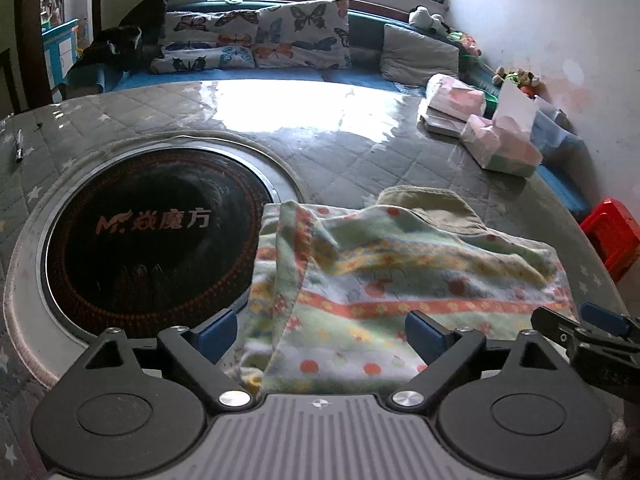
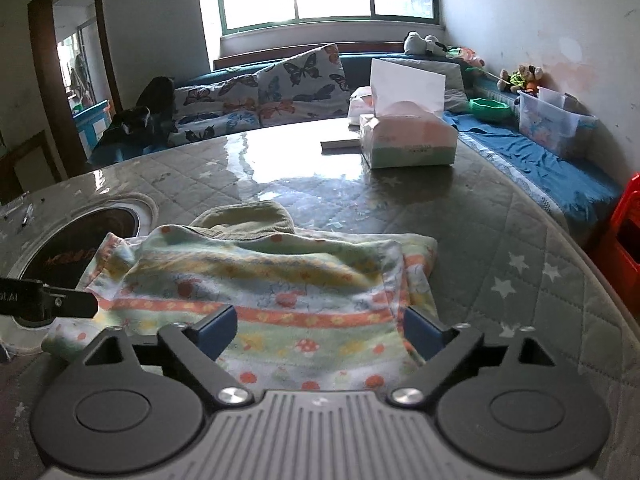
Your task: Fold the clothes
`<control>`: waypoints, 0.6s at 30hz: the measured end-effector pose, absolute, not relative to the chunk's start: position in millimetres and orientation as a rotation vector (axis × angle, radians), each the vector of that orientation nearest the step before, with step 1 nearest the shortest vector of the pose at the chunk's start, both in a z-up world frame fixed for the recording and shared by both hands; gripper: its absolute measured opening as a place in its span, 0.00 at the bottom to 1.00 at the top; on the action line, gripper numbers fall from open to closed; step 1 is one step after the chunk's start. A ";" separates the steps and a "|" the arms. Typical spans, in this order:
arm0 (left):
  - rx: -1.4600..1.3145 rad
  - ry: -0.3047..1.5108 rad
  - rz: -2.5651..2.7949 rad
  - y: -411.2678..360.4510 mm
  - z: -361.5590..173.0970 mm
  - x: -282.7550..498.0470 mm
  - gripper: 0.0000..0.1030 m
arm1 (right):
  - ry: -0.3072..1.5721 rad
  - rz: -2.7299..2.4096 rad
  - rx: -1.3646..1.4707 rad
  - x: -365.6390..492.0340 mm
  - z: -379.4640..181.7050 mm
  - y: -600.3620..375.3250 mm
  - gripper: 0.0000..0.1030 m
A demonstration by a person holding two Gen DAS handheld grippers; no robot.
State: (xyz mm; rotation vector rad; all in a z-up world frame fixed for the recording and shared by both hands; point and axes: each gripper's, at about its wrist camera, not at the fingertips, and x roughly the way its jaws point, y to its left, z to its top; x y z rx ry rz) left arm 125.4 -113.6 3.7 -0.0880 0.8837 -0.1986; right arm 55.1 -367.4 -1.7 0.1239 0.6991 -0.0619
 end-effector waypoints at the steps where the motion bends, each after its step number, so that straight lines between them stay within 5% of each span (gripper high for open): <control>1: -0.085 0.878 -0.205 -114.2 4.1 123.0 0.95 | 0.698 -0.065 0.126 53.6 -1.2 -366.5 0.96; 18: -0.069 0.786 -0.236 -115.6 10.5 89.8 1.00 | 0.696 -0.099 0.102 24.7 -1.7 -348.0 1.00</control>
